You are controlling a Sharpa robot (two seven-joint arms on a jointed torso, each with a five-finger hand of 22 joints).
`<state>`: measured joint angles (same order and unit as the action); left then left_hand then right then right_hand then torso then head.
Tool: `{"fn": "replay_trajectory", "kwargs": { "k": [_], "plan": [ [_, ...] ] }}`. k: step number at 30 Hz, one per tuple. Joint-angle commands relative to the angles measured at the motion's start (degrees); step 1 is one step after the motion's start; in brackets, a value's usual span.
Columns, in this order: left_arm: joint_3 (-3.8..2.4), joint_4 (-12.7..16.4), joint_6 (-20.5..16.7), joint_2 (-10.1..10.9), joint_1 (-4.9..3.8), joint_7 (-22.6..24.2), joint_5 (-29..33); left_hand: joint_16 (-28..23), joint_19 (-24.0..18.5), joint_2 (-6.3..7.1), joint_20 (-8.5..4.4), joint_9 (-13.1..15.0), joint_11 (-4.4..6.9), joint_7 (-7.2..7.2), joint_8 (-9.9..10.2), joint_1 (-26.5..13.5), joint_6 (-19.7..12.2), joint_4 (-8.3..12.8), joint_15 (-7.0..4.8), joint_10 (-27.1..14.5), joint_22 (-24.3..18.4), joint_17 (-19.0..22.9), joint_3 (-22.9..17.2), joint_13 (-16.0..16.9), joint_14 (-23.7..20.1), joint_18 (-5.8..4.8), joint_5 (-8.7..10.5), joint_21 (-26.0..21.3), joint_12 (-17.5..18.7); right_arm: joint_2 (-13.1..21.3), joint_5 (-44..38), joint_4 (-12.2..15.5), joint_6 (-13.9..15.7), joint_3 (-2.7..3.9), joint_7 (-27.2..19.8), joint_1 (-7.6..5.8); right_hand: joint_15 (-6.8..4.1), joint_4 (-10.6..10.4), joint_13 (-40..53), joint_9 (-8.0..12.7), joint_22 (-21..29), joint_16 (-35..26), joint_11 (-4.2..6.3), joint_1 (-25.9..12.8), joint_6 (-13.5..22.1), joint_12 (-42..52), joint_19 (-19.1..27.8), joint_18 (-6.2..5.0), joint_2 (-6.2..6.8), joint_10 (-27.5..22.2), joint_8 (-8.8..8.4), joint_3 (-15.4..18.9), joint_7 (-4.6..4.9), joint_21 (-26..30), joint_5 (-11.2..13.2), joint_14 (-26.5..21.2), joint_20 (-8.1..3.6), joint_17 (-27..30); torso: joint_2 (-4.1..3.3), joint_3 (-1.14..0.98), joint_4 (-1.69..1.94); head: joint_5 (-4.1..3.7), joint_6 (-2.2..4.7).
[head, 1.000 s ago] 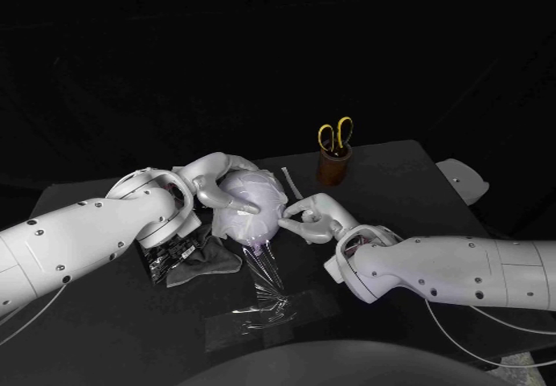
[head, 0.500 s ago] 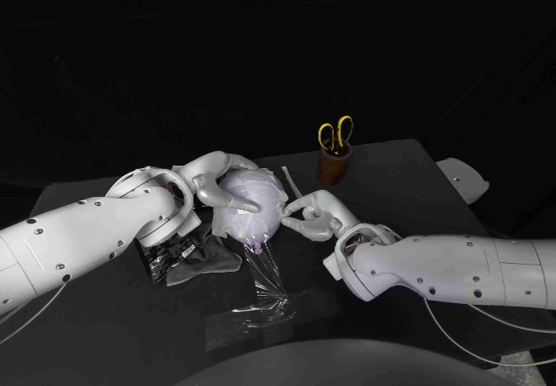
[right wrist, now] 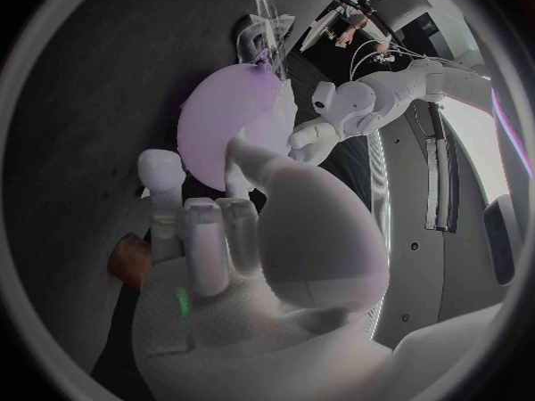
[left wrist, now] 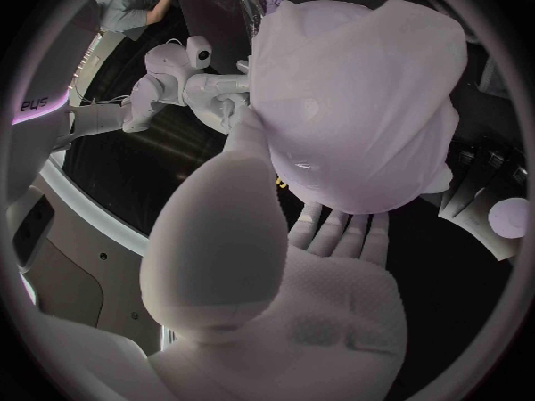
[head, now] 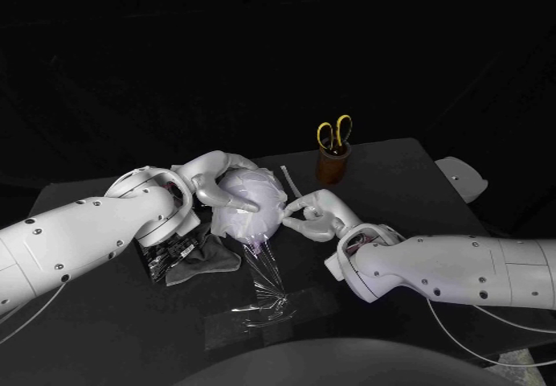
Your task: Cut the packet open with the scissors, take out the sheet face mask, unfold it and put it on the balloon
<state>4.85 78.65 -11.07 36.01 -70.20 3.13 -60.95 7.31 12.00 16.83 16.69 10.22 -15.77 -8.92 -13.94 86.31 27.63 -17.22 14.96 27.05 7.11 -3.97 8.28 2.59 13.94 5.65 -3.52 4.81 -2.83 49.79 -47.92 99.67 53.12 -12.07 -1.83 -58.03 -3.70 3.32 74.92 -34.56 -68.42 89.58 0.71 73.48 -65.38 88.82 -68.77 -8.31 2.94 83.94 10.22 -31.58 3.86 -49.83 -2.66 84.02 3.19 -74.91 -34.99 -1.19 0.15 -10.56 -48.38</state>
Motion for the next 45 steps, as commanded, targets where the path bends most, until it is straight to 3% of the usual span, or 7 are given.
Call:
{"fn": "replay_trajectory", "kwargs": {
  "k": [1,18,38,40,42,44,45],
  "plan": [
    [0.06,0.0,1.0,-0.1,0.07,0.0,0.1,-0.2,0.3,0.3,0.04,0.1,0.4,-7.99,-0.4,0.1,0.4,-0.1,0.05,0.2,0.1,0.1,-0.4,0.0,0.3,-0.25,0.09,0.2,0.3,0.2,-1.2,0.3,-0.6,0.03,0.2,0.09,-0.43,0.1,14.7,-0.8,-0.2,0.4,0.44,-0.8,-1.6,0.4,-0.4,0.25,-0.1,5.9,0.52,-0.5,-0.72,-0.4,-0.1,6.0,0.1,-15.1,0.01,0.02,0.04,-0.05,-0.03],
    [0.08,-0.1,1.1,-0.2,0.08,0.0,0.1,-0.3,0.3,0.28,0.03,0.1,0.44,-7.98,-0.4,0.1,0.4,-0.1,0.0,0.1,0.1,0.1,-0.4,0.0,0.3,-0.22,0.09,0.2,0.3,1.0,-2.9,-0.9,-1.9,0.01,3.5,2.14,-0.58,0.6,14.7,-1.2,-0.4,0.4,0.61,-1.4,-1.9,0.4,-0.4,0.27,-0.17,5.9,1.06,-1.4,-0.92,-0.6,-0.1,6.0,0.02,-15.1,0.01,-0.04,-0.01,-0.01,-0.18],
    [0.19,-0.3,0.8,-0.3,0.08,0.4,0.4,-0.4,0.3,0.33,0.02,0.0,0.51,-7.95,-0.3,0.2,0.4,-0.1,-0.1,0.0,0.0,0.1,-0.2,0.0,0.3,-0.15,0.1,0.2,0.3,1.1,-2.2,-1.9,-3.5,0.01,3.5,2.41,-0.56,1.0,13.3,-2.0,0.7,-0.5,0.57,-2.7,-1.1,-2.6,1.1,-0.18,0.12,5.4,1.55,-2.3,-0.82,1.9,-0.1,5.4,0.02,-12.9,0.06,0.05,0.03,0.32,0.36],
    [0.21,-0.3,0.3,-0.3,0.08,1.0,0.7,-0.5,0.3,0.4,0.04,-0.1,0.52,-7.91,-0.1,0.1,0.1,-0.1,-0.11,-0.3,0.0,0.1,0.1,-0.1,0.2,-0.14,0.11,0.2,0.4,1.2,-0.7,-1.9,-2.8,0.0,2.2,2.42,-0.42,1.4,11.4,-2.2,1.4,-1.2,0.34,-3.0,0.2,-6.4,2.2,-0.44,0.86,4.6,1.19,-2.4,-0.54,3.5,-0.1,5.0,0.1,-11.5,0.07,0.07,0.0,0.49,0.56],
    [0.21,-0.2,-0.2,-0.3,0.08,2.0,1.3,-0.5,0.3,0.46,0.05,-0.2,0.58,-7.85,0.1,-0.1,-0.3,-0.1,-0.11,-0.6,0.0,0.1,0.3,-0.1,0.2,-0.13,0.1,0.2,0.4,1.4,0.8,-1.9,-1.8,0.0,0.5,2.42,0.66,0.6,7.9,-1.5,3.7,-3.1,-0.95,-5.0,4.2,-14.0,5.1,-1.06,2.07,2.6,-1.02,-0.9,0.9,8.0,-0.2,3.8,0.43,-7.6,0.07,0.09,-0.03,0.61,0.8],
    [0.19,0.0,-1.1,-0.2,0.09,3.8,2.7,-0.7,-0.2,0.74,0.13,-0.6,0.61,-7.63,0.7,-0.6,-1.5,-0.1,0.03,-1.8,-0.3,0.2,2.4,-0.2,0.0,-0.22,0.13,0.0,0.6,1.7,3.2,-1.8,-0.8,0.01,-2.3,2.42,2.91,0.0,-4.8,0.1,7.4,-11.0,-3.7,-6.8,9.8,-39.1,10.9,-1.37,4.91,-6.0,-4.56,1.7,3.65,15.4,-0.2,-2.1,1.87,5.4,0.08,0.06,-0.07,0.8,1.26],
    [0.17,0.1,-1.4,-0.2,0.09,4.6,3.4,-0.8,-0.2,0.74,0.18,-0.7,0.61,-7.5,0.9,-0.9,-1.7,-0.1,0.09,-2.0,-0.3,0.2,2.5,-0.2,-0.1,-0.31,0.12,-0.1,0.6,1.9,4.2,-1.8,-0.5,0.01,-3.4,2.41,3.12,0.0,-7.2,0.3,7.7,-12.5,-3.65,-6.8,10.2,-43.4,11.4,-1.36,5.09,-7.4,-4.85,2.0,4.01,16.0,-0.3,-3.2,2.1,7.5,0.13,0.08,-0.1,0.95,1.5]
  ]
}}
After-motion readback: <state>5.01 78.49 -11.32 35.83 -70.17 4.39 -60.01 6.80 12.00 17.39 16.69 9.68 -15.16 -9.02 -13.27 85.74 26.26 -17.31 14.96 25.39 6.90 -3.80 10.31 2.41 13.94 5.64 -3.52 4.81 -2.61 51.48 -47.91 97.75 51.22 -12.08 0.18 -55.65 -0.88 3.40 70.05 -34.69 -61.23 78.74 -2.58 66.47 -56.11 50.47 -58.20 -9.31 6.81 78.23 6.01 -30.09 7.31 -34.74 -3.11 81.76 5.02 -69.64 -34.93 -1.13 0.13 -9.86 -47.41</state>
